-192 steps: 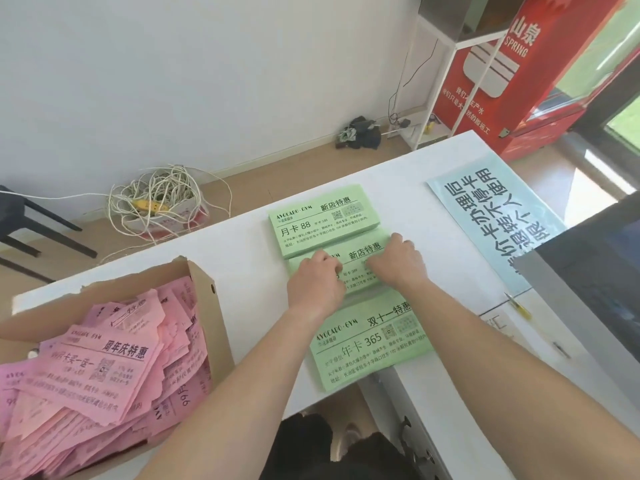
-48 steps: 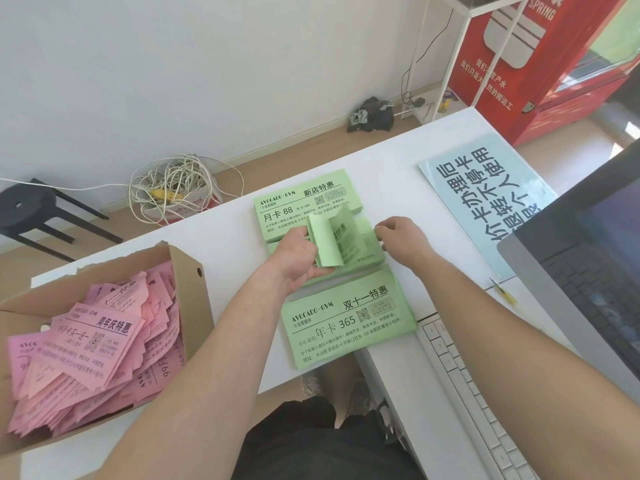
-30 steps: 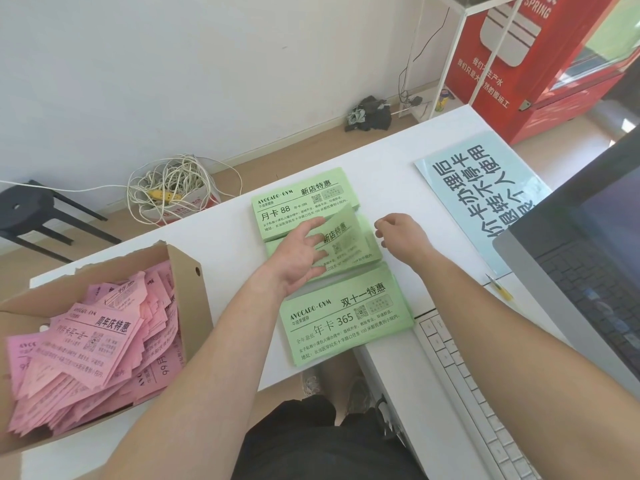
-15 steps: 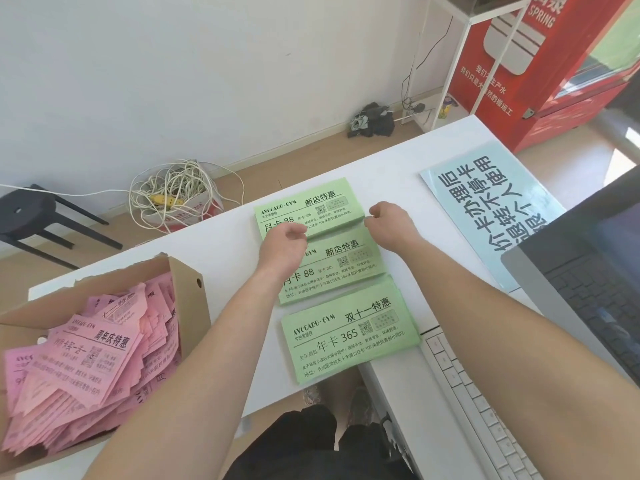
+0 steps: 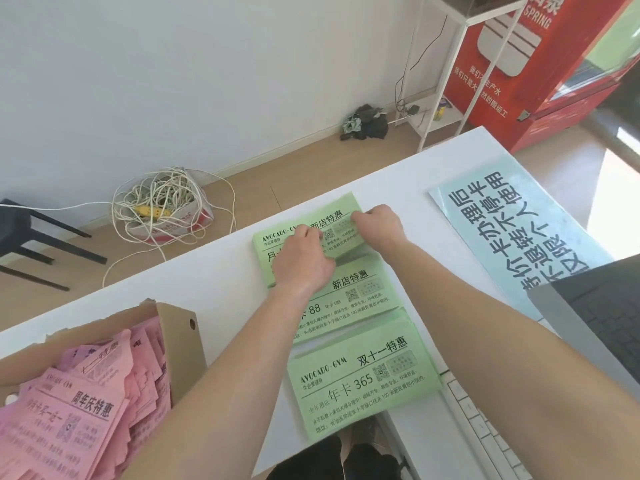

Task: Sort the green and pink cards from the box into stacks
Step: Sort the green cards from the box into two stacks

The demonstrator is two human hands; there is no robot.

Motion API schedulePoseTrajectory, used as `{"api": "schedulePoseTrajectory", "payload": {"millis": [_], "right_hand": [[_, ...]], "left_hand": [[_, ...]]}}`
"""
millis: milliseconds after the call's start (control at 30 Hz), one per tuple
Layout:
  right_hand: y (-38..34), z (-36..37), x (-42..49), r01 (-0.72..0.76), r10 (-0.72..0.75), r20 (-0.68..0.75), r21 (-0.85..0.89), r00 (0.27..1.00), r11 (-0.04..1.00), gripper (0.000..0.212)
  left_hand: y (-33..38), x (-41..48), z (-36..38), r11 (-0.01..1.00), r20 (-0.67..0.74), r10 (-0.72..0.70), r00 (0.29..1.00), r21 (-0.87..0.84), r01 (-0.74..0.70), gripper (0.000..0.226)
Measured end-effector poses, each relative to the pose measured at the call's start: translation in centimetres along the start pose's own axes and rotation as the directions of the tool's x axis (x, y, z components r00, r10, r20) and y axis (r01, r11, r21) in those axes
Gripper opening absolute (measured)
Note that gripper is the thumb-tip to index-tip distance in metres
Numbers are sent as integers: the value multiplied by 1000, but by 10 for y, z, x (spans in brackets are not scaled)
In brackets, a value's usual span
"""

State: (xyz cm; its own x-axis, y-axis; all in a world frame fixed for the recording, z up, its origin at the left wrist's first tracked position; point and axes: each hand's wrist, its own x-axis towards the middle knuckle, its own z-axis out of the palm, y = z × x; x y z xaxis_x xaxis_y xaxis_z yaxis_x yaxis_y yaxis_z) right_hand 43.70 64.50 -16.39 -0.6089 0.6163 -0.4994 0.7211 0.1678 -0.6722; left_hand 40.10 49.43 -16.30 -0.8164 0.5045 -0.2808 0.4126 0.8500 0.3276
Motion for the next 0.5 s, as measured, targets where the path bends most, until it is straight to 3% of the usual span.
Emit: {"api": "schedulePoseTrajectory", "payload": {"millis": [67, 167, 367, 433, 500], "right_hand": [[-4, 0, 2, 17, -20, 31, 75, 999, 997, 34], [-2, 0, 1, 73, -85, 55, 195, 995, 978, 64], [6, -8, -10, 133, -197, 182, 315, 963, 940, 49], [4, -9, -14, 134, -211, 210, 331, 955, 934, 48], [3, -7, -17, 132, -222, 229, 354, 948, 926, 51]], "left_hand": [[3, 1, -3, 999, 13, -23, 1000, -22, 23, 54], [13, 5, -19, 973, 60, -156, 986, -160, 164, 59], [31, 18, -47, 866, 235, -310, 921, -331, 376, 96], [31, 21, -49, 823, 243, -341, 908, -389, 414, 92], [28, 25, -48, 822, 231, -339, 912, -400, 407, 70]]}}
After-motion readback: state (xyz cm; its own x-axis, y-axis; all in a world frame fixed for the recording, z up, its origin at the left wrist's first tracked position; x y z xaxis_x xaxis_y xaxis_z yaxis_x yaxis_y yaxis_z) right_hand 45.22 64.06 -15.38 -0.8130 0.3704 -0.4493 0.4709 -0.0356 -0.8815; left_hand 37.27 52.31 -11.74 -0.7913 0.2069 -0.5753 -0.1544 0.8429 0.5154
